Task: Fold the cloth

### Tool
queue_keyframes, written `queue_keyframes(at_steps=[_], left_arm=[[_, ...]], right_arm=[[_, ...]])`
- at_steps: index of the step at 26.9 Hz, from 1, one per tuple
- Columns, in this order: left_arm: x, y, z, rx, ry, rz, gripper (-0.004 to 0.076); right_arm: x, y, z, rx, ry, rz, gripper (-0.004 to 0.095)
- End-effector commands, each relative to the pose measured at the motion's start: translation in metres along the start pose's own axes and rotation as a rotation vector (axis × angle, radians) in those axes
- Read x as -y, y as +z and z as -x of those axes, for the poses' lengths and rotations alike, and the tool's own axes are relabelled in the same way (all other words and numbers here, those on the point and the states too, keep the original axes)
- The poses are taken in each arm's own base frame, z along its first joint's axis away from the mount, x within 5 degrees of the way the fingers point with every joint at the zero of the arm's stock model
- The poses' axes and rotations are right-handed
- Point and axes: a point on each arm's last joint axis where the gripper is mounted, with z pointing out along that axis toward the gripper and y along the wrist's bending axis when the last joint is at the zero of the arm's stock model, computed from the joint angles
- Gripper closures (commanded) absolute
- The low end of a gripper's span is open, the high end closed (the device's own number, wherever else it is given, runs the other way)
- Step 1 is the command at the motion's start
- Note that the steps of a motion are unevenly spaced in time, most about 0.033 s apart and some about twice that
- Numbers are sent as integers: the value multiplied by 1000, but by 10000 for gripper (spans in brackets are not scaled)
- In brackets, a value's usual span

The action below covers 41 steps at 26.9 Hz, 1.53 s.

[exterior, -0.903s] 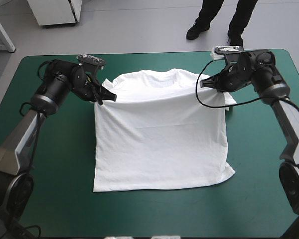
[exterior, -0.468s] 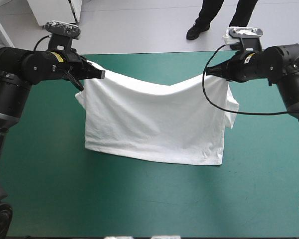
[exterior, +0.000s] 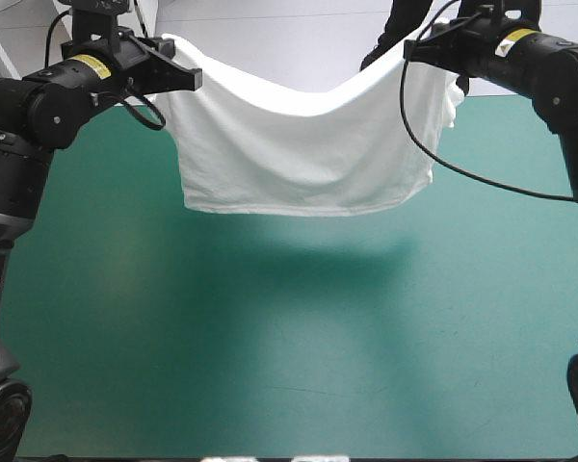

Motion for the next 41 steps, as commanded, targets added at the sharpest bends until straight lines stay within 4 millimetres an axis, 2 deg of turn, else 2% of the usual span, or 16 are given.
queue_keyframes(at_steps=[1, 6, 10, 15, 18, 22, 27, 29, 30, 37, 39, 41], left_arm=[[-6, 2, 26, 226, -10, 26, 733], [-24, 45, 29, 243, -76, 27, 733], [-33, 68, 24, 207, -75, 33, 734], [-32, 91, -6, 11, -109, -9, 733], [-29, 94, -25, -125, -121, -32, 734], [-23, 88, -43, -235, -141, -89, 734], [-16, 64, -65, -336, -137, -120, 734], [-13, 50, -80, -389, -147, -123, 734], [-11, 41, -94, -432, -154, -126, 734], [-2, 17, -149, -587, -198, -146, 734], [1, 11, -179, -682, -217, -160, 734], [4, 8, -199, -744, -230, -179, 734]], right_arm=[[2, 4, 24, 175, -44, -17, 921], [15, 45, 26, 202, -36, -32, 921], [29, 72, 17, 157, -26, -49, 921], [36, 83, 1, 48, -43, -63, 921], [35, 87, -12, -23, -23, -39, 921], [35, 89, -42, -161, 1, -16, 921], [35, 75, -86, -343, 25, -16, 921], [34, 58, -106, -408, 41, -19, 921], [33, 46, -118, -445, 53, -17, 921], [32, 17, -161, -574, 79, -16, 921], [32, 9, -189, -670, 106, -13, 921], [33, 4, -213, -759, 126, -13, 921]])
